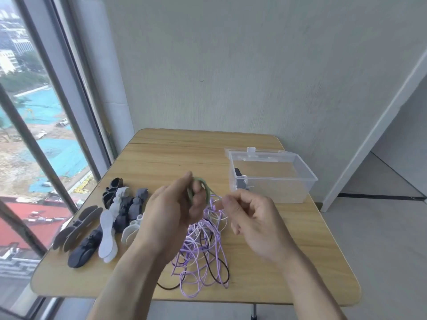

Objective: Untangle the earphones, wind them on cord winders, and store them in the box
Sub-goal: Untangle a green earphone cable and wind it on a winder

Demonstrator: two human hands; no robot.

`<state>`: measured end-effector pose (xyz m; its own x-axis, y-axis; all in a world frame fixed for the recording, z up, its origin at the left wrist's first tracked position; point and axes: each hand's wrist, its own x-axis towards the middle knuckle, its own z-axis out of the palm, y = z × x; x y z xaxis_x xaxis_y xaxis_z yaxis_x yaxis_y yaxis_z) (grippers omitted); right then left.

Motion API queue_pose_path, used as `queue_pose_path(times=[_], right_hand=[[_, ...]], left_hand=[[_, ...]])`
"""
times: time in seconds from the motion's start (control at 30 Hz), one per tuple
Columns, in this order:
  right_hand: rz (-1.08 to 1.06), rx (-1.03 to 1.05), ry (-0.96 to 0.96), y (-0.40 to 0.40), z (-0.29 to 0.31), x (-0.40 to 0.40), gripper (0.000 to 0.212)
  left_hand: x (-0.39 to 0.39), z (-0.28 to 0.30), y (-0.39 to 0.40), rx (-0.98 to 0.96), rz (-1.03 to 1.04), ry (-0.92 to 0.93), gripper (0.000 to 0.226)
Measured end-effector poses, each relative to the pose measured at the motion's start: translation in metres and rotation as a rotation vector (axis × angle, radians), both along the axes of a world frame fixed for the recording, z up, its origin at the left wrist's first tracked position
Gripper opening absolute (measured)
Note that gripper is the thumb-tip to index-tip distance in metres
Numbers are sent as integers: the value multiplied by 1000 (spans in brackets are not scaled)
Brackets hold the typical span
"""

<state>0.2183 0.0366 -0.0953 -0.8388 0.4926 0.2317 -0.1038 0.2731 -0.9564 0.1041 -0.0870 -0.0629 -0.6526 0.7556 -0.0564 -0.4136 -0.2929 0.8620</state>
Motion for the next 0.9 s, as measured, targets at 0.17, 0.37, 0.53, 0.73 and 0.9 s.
queue_pose_path(times=[0.17, 0.37, 0.53, 0.73, 0.9], right_hand=[[32, 89, -159, 2, -2, 1, 18], [237, 107, -242, -1, 3, 8, 21], [289, -49, -134, 7, 16, 16, 15], [158, 108, -282, 20, 7, 23, 37], [12, 148, -280, 23, 2, 20, 41]], left_hand=[[0, 0, 2, 133, 139, 31, 30], [5, -13, 2, -91, 166, 634, 33], [7, -21, 1, -238, 50, 1130, 21], [10, -25, 2, -595, -224, 1228, 30], [4, -27, -1, -641, -469, 918, 33]])
